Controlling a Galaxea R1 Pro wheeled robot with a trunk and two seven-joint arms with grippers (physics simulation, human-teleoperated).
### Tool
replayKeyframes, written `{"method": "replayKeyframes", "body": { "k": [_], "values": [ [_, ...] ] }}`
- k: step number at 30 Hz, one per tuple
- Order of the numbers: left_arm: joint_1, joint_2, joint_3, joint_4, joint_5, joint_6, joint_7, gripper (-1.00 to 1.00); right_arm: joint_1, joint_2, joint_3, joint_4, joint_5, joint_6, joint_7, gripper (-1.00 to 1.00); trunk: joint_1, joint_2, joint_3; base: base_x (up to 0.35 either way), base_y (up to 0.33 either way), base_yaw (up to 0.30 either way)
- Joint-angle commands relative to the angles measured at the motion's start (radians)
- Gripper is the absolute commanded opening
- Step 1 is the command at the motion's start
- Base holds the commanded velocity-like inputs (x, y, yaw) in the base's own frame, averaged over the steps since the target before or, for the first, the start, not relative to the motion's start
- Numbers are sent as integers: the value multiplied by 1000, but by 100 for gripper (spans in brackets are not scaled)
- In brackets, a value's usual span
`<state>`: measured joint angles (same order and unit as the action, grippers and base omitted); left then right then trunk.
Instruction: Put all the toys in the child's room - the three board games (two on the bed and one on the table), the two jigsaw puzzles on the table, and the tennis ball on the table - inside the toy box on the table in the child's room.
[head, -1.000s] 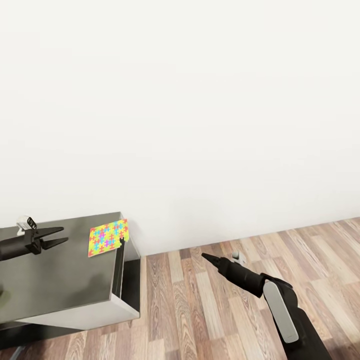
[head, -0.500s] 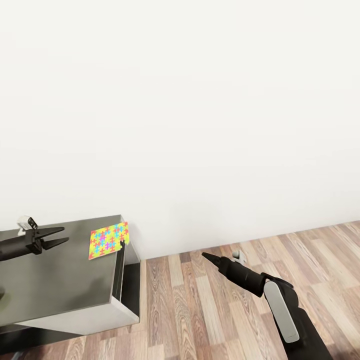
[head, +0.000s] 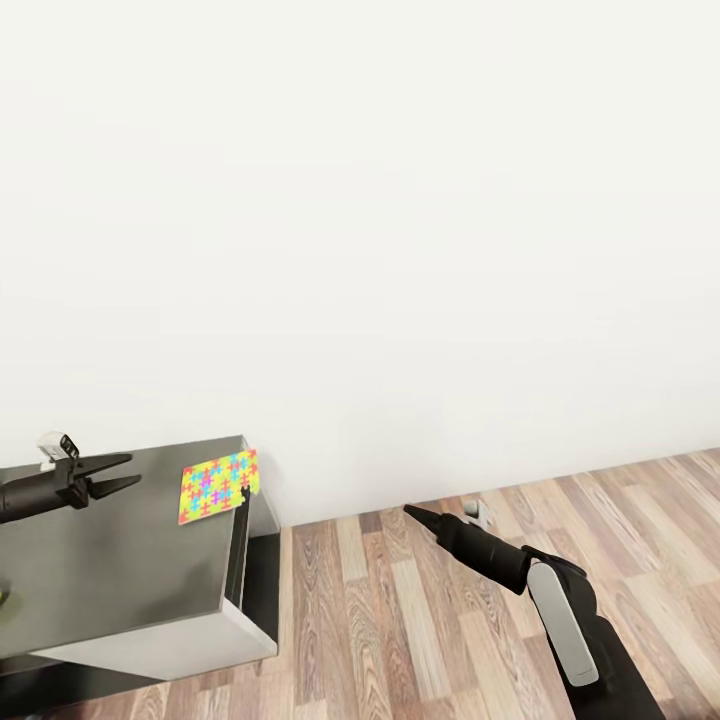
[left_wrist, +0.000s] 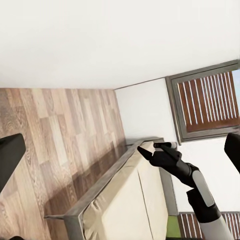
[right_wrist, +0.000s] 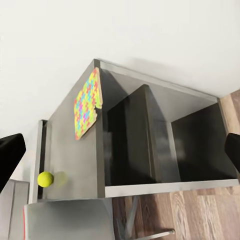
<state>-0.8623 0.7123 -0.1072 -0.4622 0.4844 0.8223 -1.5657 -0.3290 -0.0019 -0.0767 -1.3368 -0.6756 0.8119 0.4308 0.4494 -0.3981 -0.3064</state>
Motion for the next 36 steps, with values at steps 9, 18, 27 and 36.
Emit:
{"method": "replayKeyframes", "body": {
  "k": [9, 18, 27, 36],
  "values": [
    [-1, 1, -7, 3, 3, 11, -5, 100, -1, 0, -2, 0, 1, 6, 3, 100, 1, -2, 13, 0, 0, 0],
    [-1, 1, -8, 3, 3, 11, -5, 100, -1, 0, -2, 0, 1, 6, 3, 100, 1, -2, 28, 0, 0, 49],
    [-1, 1, -8, 3, 3, 11, -5, 100, -1, 1, -2, -1, 1, 6, 2, 100, 1, -2, 43, 0, 0, 66],
    [-1, 0, -9, 3, 2, 11, -5, 100, -1, 0, -3, -1, 1, 6, 3, 100, 1, -2, 58, 0, 0, 68]
  ]
}}
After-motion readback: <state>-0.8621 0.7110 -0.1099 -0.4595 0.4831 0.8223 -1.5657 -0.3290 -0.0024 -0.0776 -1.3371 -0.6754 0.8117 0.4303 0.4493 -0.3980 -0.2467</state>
